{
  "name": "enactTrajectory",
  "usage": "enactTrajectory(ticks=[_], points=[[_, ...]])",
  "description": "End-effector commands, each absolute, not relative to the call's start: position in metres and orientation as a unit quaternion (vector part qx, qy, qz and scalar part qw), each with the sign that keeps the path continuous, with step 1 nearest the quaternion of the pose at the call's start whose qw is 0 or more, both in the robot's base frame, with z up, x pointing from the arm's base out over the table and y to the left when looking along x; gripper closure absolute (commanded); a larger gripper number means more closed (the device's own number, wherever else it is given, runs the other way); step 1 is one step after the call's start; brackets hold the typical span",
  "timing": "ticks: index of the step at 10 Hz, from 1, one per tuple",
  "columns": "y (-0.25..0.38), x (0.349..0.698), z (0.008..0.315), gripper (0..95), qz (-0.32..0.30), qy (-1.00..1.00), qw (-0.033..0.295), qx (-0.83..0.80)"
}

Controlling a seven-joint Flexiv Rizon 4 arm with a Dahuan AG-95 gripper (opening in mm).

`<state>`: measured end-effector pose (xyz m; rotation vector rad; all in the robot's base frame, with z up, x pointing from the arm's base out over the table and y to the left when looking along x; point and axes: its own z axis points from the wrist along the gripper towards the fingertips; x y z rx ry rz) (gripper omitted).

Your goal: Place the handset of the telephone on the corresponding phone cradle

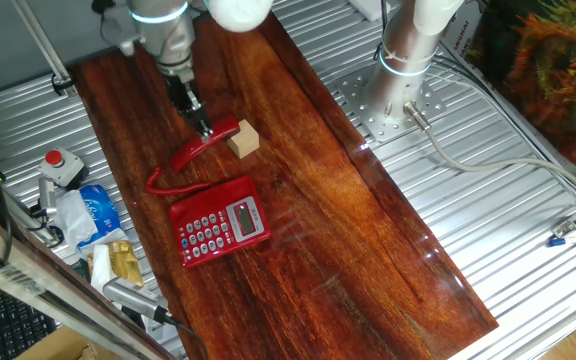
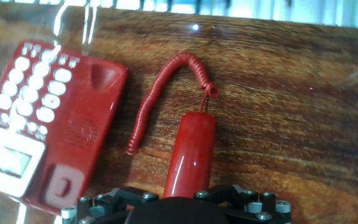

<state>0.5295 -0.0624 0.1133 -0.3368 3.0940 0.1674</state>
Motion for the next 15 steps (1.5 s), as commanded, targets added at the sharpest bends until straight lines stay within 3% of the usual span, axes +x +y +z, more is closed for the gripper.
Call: enactTrajectory(ticks=[1, 2, 3, 7, 15], points=[[-0.062, 0.531, 0.1, 0.0, 0.023, 1.0, 0.0, -0.006], [-0.062, 0.533, 0.098, 0.0, 0.024, 1.0, -0.001, 0.009], [-0.063, 0.536, 0.098, 19.0, 0.026, 0.999, -0.001, 0.027], [-0.067, 0.548, 0.099, 19.0, 0.035, 0.994, -0.004, 0.103], [-0.069, 0.55, 0.082, 19.0, 0.054, 0.994, -0.005, 0.092]])
